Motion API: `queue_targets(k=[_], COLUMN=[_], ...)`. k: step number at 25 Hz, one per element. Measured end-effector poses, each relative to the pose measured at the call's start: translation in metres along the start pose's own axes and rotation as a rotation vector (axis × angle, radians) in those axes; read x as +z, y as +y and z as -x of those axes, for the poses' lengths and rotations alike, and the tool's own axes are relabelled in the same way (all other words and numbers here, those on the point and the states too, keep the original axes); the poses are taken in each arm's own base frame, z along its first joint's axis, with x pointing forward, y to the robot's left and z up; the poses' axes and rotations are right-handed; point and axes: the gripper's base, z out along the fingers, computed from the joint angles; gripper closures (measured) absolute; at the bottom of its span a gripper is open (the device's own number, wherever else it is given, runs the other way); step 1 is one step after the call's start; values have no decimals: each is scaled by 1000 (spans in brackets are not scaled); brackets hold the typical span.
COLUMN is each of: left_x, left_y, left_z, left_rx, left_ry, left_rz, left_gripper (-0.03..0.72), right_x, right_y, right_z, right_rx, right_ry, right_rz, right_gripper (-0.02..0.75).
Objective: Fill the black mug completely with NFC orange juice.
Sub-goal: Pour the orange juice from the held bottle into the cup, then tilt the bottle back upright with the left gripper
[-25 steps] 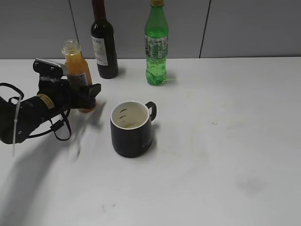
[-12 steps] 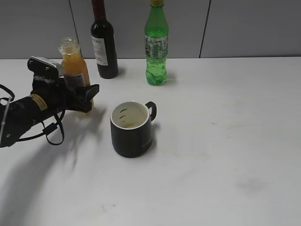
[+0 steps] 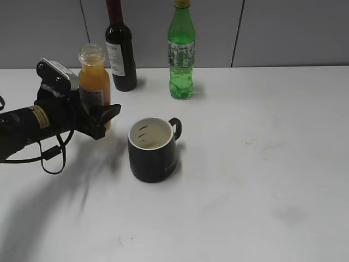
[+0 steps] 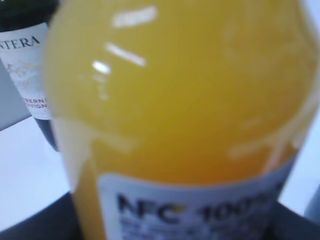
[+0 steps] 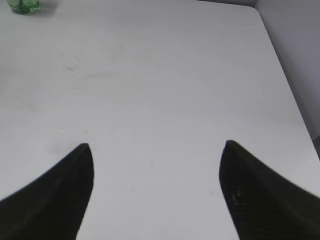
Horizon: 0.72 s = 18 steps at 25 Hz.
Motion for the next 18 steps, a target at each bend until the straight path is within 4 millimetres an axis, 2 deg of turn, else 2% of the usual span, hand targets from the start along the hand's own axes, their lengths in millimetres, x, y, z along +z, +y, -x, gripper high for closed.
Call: queue_targets(k=[8,18], left_x=[2,3], left_y=[-15,-20], left_z=[7,5], left_rx=[68,173], left_ry=[42,74], left_rz=[-69,-89], left_gripper=[221,221], right_x=[0,0], right_y=[0,0], right_z=[0,0], right_rx=[1,1], right_ry=[0,0], right_rz=[1,2], right_gripper=[143,143])
